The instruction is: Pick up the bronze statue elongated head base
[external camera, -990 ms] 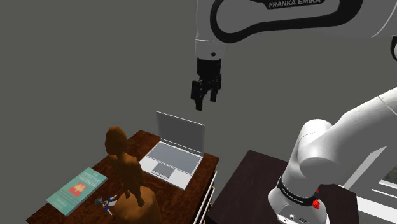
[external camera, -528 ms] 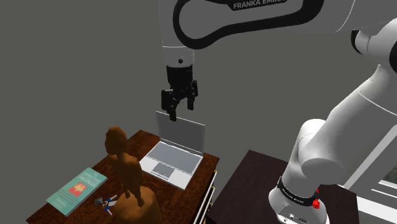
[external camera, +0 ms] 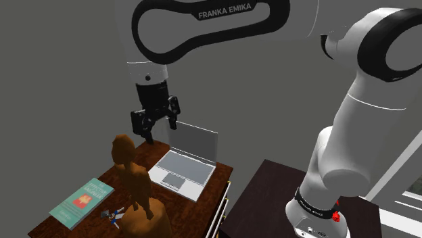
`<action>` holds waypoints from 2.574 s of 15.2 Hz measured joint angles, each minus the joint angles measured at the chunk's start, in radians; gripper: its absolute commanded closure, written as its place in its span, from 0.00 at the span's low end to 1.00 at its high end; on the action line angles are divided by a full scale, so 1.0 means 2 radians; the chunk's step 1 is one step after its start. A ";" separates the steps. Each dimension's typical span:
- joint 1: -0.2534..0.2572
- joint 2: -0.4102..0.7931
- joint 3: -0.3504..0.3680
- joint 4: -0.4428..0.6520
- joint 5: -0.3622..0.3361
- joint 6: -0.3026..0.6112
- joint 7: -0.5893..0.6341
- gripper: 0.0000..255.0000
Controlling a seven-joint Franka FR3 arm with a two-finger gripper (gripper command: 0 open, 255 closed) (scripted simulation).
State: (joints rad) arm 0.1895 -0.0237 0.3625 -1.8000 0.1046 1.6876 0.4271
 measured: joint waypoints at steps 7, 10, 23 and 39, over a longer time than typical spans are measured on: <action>0.049 0.151 0.029 0.158 -0.048 -0.033 0.064 0.00; 0.071 0.201 0.034 0.216 -0.064 -0.050 0.082 0.00; 0.073 0.213 0.032 0.186 -0.068 -0.009 0.083 1.00; 0.081 0.222 0.034 0.265 -0.071 -0.081 0.089 1.00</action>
State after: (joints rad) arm 0.3524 0.4209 0.4301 -1.2707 -0.0368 1.5259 0.6057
